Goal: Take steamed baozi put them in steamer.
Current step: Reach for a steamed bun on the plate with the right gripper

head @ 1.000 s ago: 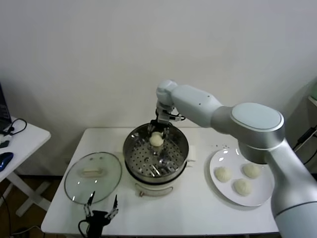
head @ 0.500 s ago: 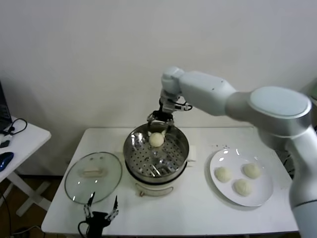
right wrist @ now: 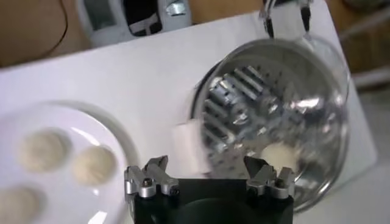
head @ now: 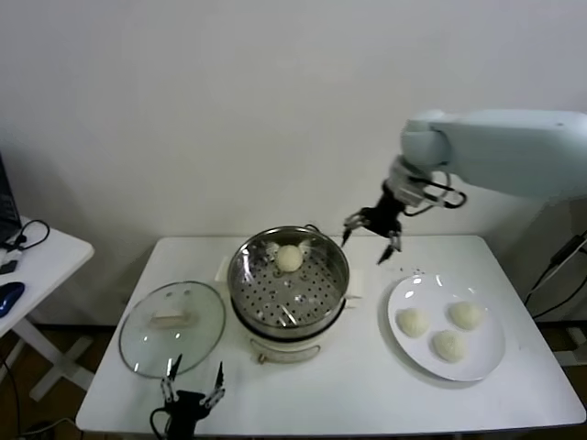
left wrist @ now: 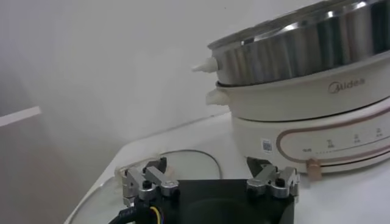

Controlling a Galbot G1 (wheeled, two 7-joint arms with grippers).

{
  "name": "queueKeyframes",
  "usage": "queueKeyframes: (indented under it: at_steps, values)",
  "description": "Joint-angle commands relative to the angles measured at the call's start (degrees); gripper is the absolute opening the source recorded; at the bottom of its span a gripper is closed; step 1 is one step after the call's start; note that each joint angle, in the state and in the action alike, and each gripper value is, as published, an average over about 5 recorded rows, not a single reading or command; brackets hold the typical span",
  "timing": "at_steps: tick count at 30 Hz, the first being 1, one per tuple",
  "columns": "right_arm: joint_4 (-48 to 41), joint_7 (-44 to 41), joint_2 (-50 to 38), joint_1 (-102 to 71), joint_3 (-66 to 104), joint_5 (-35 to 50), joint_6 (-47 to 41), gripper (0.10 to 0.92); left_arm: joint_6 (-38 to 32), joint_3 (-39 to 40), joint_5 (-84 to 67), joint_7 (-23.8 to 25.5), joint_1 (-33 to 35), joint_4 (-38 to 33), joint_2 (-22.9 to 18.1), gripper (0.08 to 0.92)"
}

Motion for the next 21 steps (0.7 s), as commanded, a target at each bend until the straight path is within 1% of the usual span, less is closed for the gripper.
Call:
queueKeyframes:
  at_steps: [1,6,11,14,21]
  values:
    - [11.0,2.6,-11.8,5.9,-11.9,7.1,-36.0,0.823,0.0,0.0,0.0,0.0,-0.1,0.2,0.7,0.823]
    - [13.1,4.0,-12.9,4.1,-11.7,8.8,-42.1,0.823,-0.1,-0.1,0.0,0.0,-0.2,0.5,0.7,0.823]
    - [12.2,4.1,-13.4,-2.4,-7.4,7.1,-44.6,0.823,-0.4,-0.2,0.5,0.0,-0.3,1.3,0.6,0.823]
    - [10.4,4.3,-13.2,-7.3,-3.6,5.5,-45.4,0.823,-0.6,-0.4,0.9,0.0,-0.3,1.6,0.5,0.823]
    - [2.9,4.7,-11.6,-19.6,6.7,3.1,-46.1,0.823,-0.6,-1.0,1.1,0.0,-0.2,1.8,0.3,0.823]
